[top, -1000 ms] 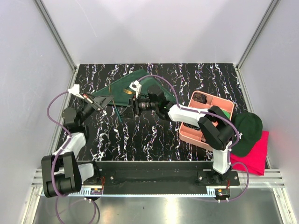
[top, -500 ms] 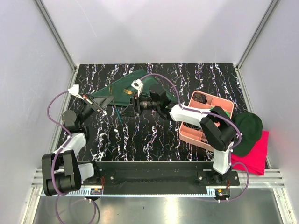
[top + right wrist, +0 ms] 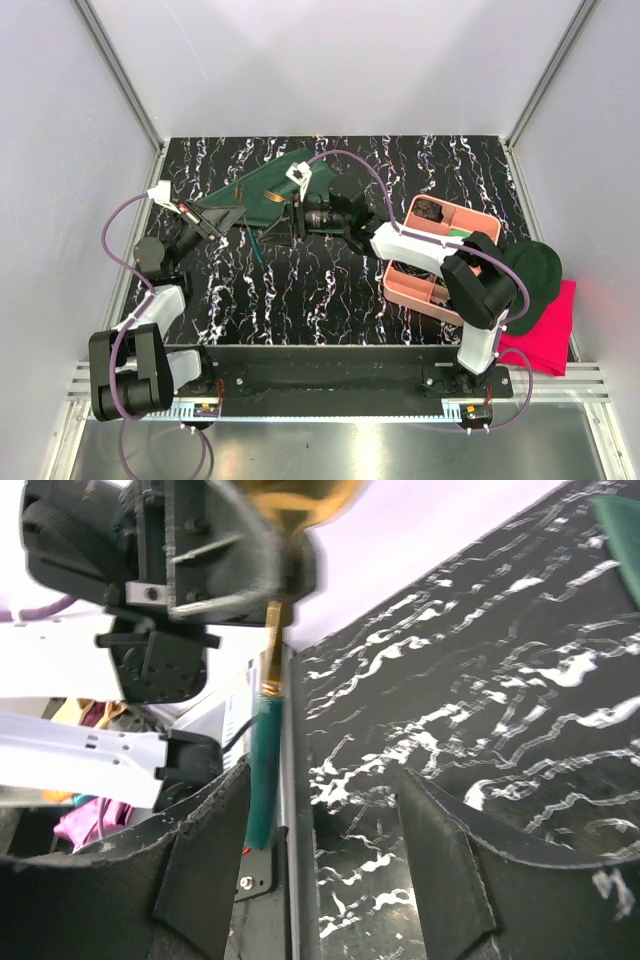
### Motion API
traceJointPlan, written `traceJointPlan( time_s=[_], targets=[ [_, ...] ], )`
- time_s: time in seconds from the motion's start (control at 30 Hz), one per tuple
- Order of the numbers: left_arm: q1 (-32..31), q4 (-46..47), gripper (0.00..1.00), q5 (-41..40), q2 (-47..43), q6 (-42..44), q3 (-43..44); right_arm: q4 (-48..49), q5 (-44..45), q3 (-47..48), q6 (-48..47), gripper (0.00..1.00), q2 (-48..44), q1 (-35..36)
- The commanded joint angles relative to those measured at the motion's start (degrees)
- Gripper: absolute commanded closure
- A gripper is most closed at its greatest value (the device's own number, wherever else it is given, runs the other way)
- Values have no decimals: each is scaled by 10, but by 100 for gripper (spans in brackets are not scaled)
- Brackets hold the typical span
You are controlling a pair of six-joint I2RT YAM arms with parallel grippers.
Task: Fold the napkin, place the utensils inside, and roll it up
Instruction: Pass the utensil from the left arm to the right
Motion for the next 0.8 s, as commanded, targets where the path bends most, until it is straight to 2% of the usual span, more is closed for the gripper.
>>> traceJointPlan(
  time_s=[0.0, 0.4, 0.5, 0.63, 0.67, 0.73, 0.77],
  targets=[
    [-3, 37, 100, 12, -19, 6, -2, 9, -12, 32, -16, 32, -8, 24],
    [-14, 26, 100, 14, -22, 18, 0, 38, -56, 63, 21, 37, 27, 29],
    [-15, 24, 100, 15, -22, 20, 1, 46, -68, 64, 33, 42, 36, 29],
    [-17, 27, 100, 16, -24, 21, 2, 49, -69, 62, 35, 57, 38, 29],
    [-17, 28, 100, 17, -24, 21, 2, 49, -69, 62, 33, 71, 38, 29],
    [-17, 29, 100, 18, -24, 23, 3, 46, -66, 60, 32, 84, 36, 29],
    [-18, 27, 99, 22, -26, 24, 5, 44, -65, 59, 24, 95, 36, 29]
  ],
)
